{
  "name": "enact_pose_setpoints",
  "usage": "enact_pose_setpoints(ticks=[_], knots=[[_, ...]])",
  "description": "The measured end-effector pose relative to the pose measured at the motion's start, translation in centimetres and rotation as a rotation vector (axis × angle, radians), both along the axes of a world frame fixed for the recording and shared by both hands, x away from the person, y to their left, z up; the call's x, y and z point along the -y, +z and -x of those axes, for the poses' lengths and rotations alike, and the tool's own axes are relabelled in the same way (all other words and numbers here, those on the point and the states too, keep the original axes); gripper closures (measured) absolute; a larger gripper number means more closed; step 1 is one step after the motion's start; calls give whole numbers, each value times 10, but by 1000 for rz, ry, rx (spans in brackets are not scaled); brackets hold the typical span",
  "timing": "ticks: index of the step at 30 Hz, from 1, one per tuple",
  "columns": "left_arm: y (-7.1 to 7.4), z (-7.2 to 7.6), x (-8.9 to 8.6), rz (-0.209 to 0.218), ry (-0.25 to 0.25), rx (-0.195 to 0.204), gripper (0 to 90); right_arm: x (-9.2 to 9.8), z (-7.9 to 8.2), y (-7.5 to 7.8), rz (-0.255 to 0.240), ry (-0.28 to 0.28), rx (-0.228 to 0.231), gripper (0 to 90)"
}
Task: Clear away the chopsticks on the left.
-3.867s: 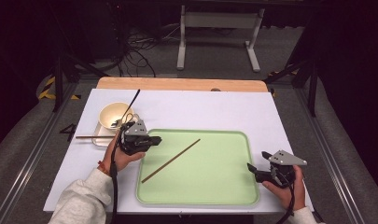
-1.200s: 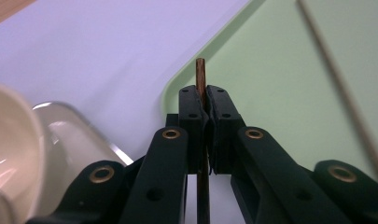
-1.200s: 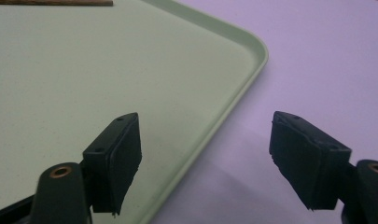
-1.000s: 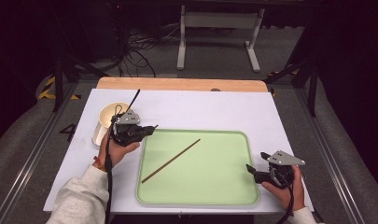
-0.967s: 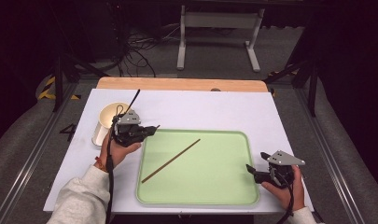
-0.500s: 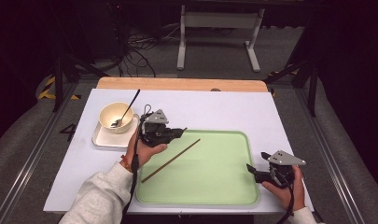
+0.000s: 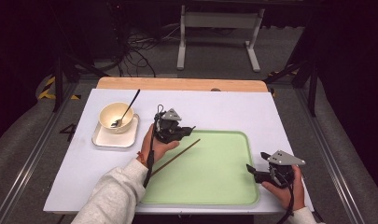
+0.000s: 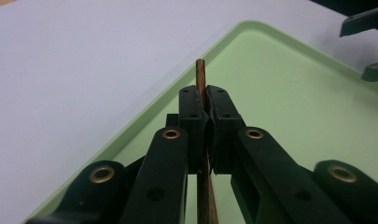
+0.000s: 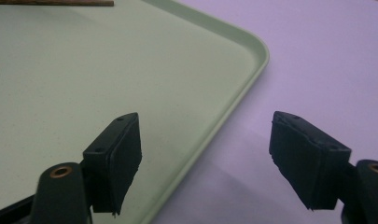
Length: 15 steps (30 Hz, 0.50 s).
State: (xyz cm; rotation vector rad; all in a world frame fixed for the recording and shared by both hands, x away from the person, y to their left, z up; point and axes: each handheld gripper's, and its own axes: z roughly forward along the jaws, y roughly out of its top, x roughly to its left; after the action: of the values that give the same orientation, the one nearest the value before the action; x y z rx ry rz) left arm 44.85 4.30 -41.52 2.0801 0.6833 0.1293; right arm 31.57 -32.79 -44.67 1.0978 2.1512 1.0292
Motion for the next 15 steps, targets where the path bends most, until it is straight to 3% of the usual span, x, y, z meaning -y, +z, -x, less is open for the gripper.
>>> enact_pose_setpoints(ticks=[5, 9, 15], knots=[[-7, -6, 7, -3, 13, -24, 861, 0, 0, 0, 4, 1, -2, 255], [-12, -10, 12, -43, 31, -48, 859, 0, 0, 0, 2, 1, -2, 255], [-13, -12, 21, -79, 25, -48, 860, -1, -1, -1, 2, 3, -5, 254]])
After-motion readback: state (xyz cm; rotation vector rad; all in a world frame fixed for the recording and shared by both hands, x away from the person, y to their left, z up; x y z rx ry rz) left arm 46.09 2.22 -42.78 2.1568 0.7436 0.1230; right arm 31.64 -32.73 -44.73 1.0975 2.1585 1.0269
